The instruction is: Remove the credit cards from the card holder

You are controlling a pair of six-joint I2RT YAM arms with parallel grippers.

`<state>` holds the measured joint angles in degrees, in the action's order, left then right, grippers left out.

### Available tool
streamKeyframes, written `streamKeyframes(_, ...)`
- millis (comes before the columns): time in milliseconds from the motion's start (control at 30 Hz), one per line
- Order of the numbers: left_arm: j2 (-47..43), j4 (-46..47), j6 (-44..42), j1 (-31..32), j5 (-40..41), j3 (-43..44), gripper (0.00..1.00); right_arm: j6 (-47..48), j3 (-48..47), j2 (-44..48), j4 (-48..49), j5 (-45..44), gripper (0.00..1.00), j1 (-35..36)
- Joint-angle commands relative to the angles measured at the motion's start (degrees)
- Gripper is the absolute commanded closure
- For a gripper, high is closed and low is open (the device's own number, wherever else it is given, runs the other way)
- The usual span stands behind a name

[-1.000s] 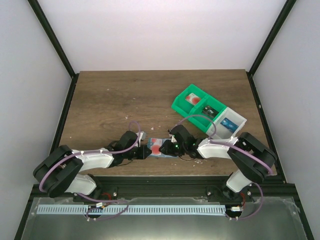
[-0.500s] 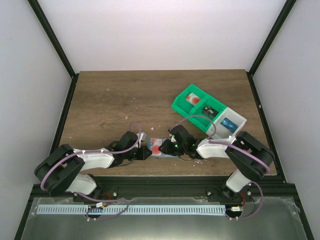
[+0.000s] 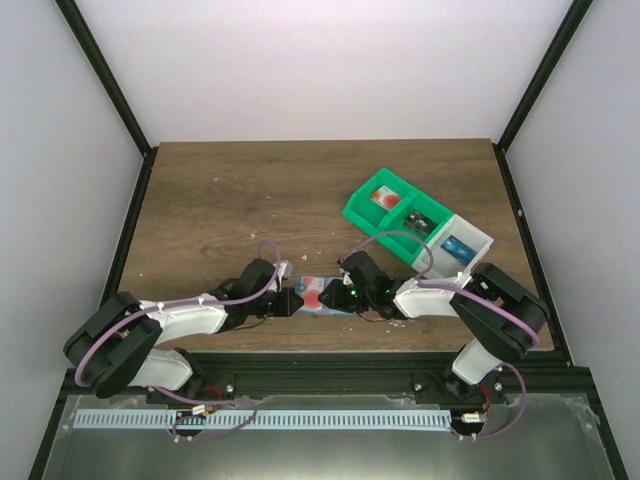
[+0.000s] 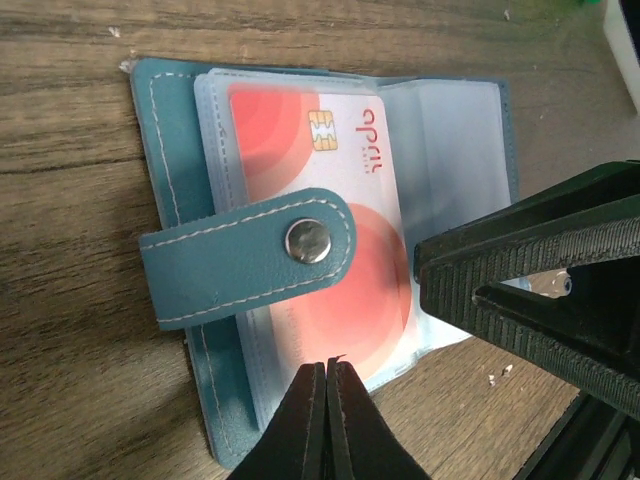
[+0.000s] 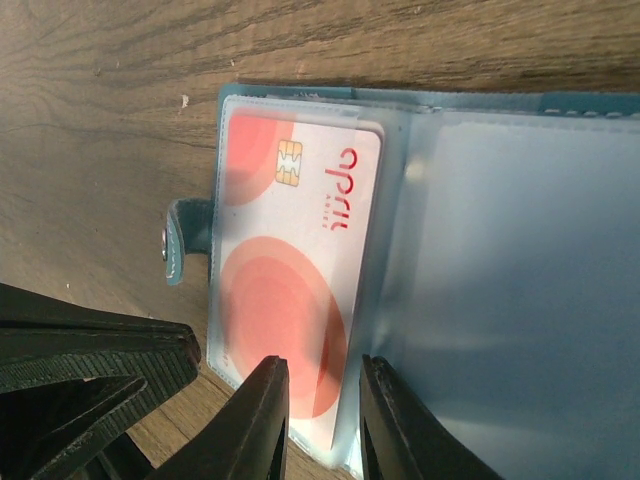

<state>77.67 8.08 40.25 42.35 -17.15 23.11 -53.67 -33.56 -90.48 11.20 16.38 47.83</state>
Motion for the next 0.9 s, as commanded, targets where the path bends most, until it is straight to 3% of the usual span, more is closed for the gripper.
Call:
streamKeyframes(0, -0.6, -1.0, -1.0, -0.3, 0.8, 1.4, 0.98, 0.0, 0.3, -0.1, 0.8, -1.2, 0.78, 0.5)
streamKeyframes(600, 4.5, 2.4, -1.5, -0.4, 1.7, -1.4, 0.99, 0.0, 0.4, -1.5, 1.7, -1.2, 0.79, 0.5)
streamKeyframes(867, 4.5, 2.7, -1.4, -0.4, 1.6, -1.7, 0.99, -0.1, 0.4, -2.1, 2.7, -0.4, 0.86, 0.5)
